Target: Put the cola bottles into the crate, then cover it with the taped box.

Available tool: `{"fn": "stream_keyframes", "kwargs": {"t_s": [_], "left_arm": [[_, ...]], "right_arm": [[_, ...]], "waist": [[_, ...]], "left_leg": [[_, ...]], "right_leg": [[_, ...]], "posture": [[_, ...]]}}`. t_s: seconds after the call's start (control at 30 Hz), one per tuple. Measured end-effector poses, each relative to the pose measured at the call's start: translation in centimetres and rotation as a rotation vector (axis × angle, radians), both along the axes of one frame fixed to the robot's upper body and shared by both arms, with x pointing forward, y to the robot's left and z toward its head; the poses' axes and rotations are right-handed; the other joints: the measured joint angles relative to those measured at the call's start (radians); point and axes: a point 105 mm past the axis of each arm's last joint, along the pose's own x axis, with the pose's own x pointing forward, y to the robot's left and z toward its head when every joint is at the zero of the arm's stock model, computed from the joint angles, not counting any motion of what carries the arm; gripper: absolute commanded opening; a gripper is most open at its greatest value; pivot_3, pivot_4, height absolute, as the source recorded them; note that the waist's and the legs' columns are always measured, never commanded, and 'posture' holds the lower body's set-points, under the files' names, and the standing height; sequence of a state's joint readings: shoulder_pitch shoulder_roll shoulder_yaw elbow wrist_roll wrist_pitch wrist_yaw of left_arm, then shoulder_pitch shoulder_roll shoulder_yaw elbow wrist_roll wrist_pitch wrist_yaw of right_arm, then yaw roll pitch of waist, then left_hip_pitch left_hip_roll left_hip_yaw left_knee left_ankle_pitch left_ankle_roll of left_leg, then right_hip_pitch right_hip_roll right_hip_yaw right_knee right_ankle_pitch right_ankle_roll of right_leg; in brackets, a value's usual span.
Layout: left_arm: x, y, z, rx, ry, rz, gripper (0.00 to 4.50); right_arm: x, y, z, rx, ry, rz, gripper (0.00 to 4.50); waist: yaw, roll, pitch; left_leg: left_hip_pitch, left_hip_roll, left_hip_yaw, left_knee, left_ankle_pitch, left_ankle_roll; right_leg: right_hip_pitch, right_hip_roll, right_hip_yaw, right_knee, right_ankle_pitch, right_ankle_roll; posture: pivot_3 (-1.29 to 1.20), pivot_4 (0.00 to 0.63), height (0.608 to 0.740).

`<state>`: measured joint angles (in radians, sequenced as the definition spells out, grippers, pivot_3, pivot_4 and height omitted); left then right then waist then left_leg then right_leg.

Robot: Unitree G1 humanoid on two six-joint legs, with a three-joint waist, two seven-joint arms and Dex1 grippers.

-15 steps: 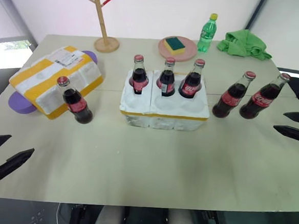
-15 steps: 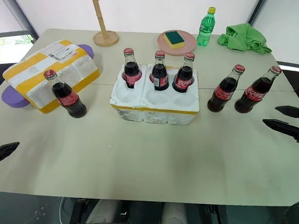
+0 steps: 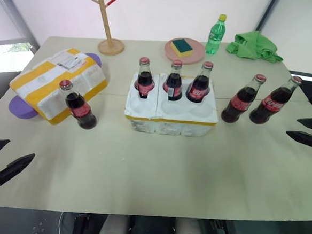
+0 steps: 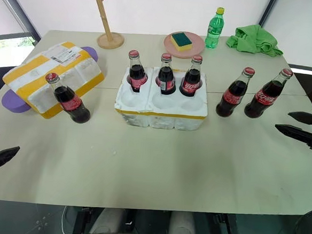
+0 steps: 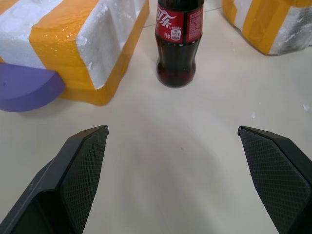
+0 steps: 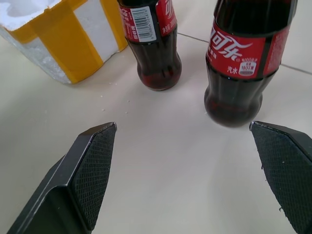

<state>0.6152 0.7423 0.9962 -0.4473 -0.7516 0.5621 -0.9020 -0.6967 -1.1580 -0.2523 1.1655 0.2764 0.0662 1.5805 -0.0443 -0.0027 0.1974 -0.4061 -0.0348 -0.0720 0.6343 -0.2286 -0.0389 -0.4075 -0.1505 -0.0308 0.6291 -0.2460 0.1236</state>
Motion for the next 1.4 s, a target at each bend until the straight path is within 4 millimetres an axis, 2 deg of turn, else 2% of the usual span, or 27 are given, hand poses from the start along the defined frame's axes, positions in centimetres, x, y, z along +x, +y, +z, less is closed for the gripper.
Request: {"fn": "stream_keyframes", "kwargs": {"t_s": [0.3,0.73,0.93,1.03,1.27,1.33,1.4], "left_arm": [[0.2,-0.2,-0.6,-0.006,0.011,-0.001,4.47],[1.3,-0.2,0.4,0.005,-0.053,0.011,4.47],[4.2,-0.2,3.4,0.06,-0.21,0.019,4.47],[5.5,-0.7,3.7,0.072,-0.224,-0.014,4.47],[8.3,-2.2,1.5,0.081,-0.165,-0.101,4.47],[8.9,-2.3,1.1,0.083,-0.159,-0.112,4.47],[9.5,-2.6,0.9,0.086,-0.161,-0.128,4.47]], "right_arm": [[0.0,-0.1,0.3,-0.012,-0.03,-0.004,4.5],[-0.1,0.3,0.6,-0.02,-0.035,0.034,4.5],[-0.3,1.1,1.0,-0.004,-0.032,0.078,4.5],[-0.8,1.6,1.1,0.002,-0.019,0.104,4.5],[-3.4,4.4,1.2,0.013,0.042,0.247,4.5],[-4.0,5.7,2.3,0.024,0.02,0.296,4.5],[-4.6,7.7,4.6,0.037,-0.041,0.365,4.5]], "waist": [[0.001,0.0,0.0],[0.0,0.0,0.0],[0.009,0.0,0.0],[0.007,0.0,0.0],[0.008,0.0,0.0],[0.005,0.0,0.0],[0.005,0.0,0.0]], "left_leg": [[0.0,0.0,0.0,0.0,0.0,0.0],[0.001,0.0,0.001,0.001,0.0,0.0],[0.001,0.0,0.001,0.004,0.0,0.0],[0.0,0.0,0.001,0.005,0.0,0.0],[0.0,0.0,0.001,0.004,0.0,0.0],[0.0,0.001,0.001,0.005,0.0,0.0],[0.0,0.001,0.001,0.007,0.0,0.0]], "right_leg": [[0.0,0.0,0.0,0.0,0.0,0.0],[0.0,0.0,0.001,0.001,0.0,0.0],[0.002,0.0,0.001,0.002,0.001,0.001],[0.003,0.0,0.001,0.002,0.001,0.002],[0.002,0.001,0.001,0.002,0.003,0.005],[0.002,0.001,0.001,0.003,0.002,0.004],[0.002,0.001,0.001,0.003,0.002,0.004]], "posture": [[0.0,0.15,0.74],[0.0,0.15,0.74],[0.0,0.15,0.74],[0.0,0.15,0.74],[0.0,0.15,0.74],[0.0,0.15,0.74],[0.0,0.15,0.74]]}}
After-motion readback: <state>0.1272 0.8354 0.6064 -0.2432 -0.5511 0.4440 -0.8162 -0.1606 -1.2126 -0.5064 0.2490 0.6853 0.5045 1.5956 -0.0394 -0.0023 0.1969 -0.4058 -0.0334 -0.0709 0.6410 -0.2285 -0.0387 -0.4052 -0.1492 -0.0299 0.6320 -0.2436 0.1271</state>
